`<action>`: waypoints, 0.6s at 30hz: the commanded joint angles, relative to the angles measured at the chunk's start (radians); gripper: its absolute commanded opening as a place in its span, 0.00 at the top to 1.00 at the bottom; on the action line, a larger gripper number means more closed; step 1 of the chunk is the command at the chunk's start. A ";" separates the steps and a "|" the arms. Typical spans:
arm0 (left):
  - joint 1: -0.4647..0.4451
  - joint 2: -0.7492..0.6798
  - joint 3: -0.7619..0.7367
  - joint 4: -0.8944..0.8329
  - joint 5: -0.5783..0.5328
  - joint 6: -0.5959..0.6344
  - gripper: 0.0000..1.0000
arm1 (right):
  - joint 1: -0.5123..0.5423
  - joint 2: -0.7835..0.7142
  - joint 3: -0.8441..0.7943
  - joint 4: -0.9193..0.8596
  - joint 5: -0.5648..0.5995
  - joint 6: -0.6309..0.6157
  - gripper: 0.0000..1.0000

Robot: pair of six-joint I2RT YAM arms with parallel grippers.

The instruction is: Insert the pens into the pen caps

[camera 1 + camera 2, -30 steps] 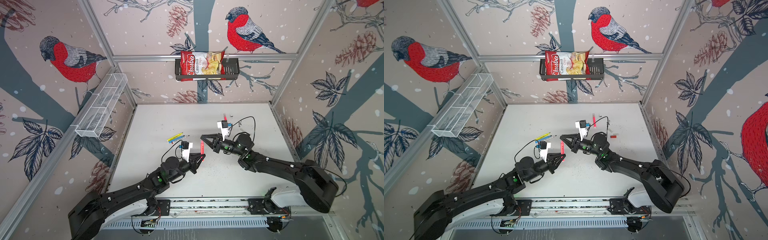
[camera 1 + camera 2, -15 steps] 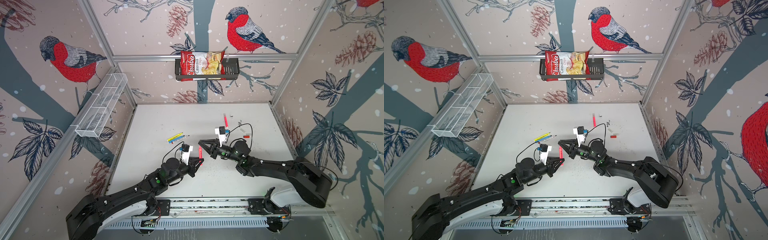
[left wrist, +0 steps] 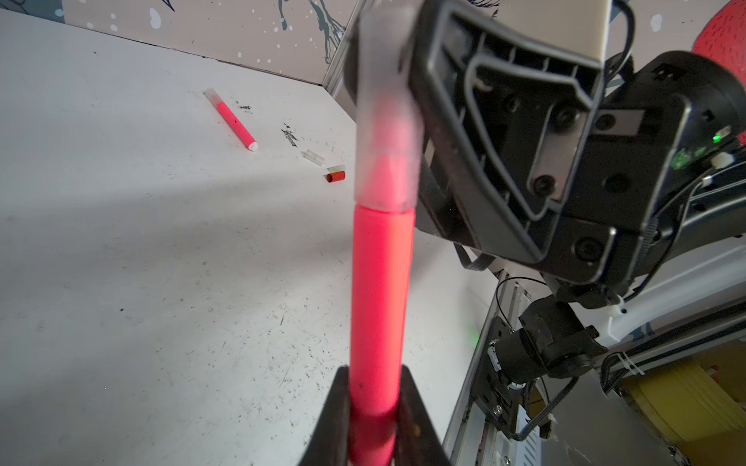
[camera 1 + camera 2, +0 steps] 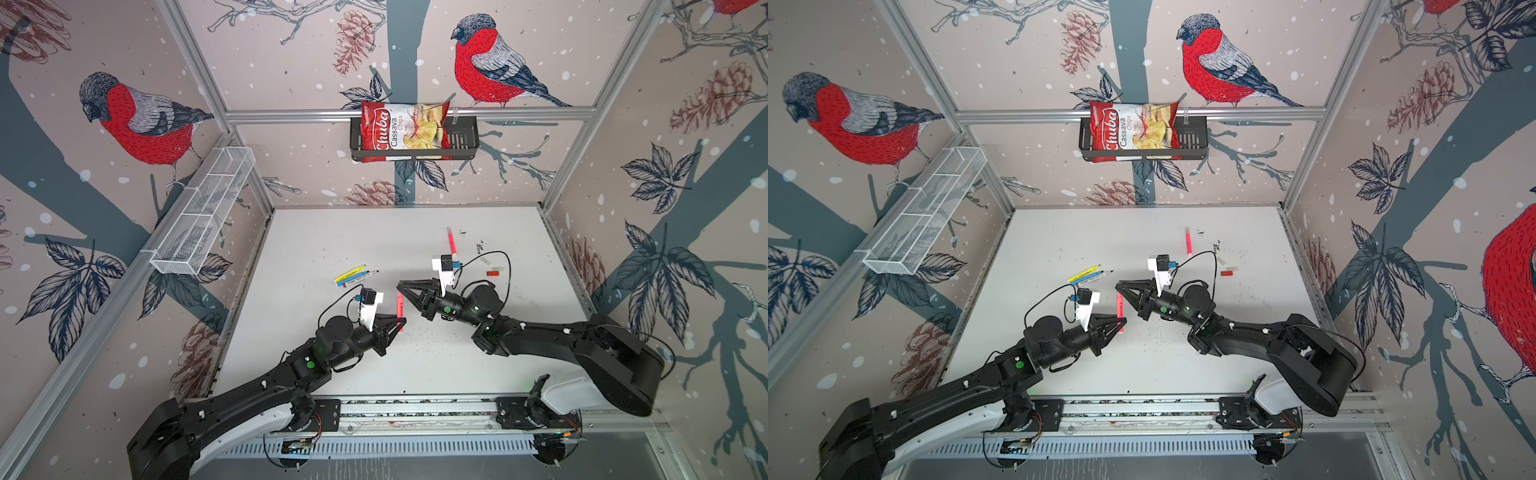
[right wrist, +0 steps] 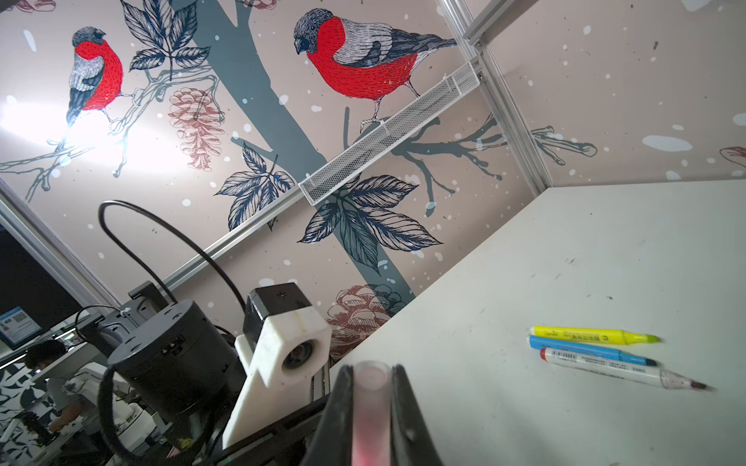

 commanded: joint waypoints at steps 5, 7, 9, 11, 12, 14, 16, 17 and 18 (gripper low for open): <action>0.051 -0.046 0.028 0.337 -0.059 -0.025 1.00 | 0.021 0.011 -0.025 -0.195 -0.244 -0.011 0.98; 0.055 -0.046 0.031 0.338 -0.051 -0.026 1.00 | 0.026 0.014 -0.022 -0.192 -0.256 -0.014 0.97; 0.061 -0.045 0.031 0.345 -0.039 -0.030 1.00 | 0.033 0.018 -0.018 -0.189 -0.274 -0.018 0.97; 0.066 -0.046 0.032 0.348 -0.030 -0.032 1.00 | 0.038 0.020 -0.013 -0.197 -0.292 -0.029 0.98; 0.067 -0.049 0.034 0.343 -0.031 -0.031 1.00 | 0.039 0.022 -0.009 -0.209 -0.297 -0.035 0.97; 0.071 -0.060 0.035 0.331 -0.045 -0.032 1.00 | 0.042 0.015 0.009 -0.272 -0.284 -0.063 0.98; 0.074 -0.081 0.034 0.306 -0.091 -0.034 1.00 | 0.055 0.004 0.031 -0.369 -0.228 -0.106 0.98; 0.073 -0.091 0.032 0.299 -0.113 -0.033 1.00 | 0.064 -0.003 0.046 -0.428 -0.179 -0.129 0.98; 0.072 -0.099 0.028 0.297 -0.129 -0.036 1.00 | 0.076 -0.007 0.059 -0.473 -0.146 -0.149 0.98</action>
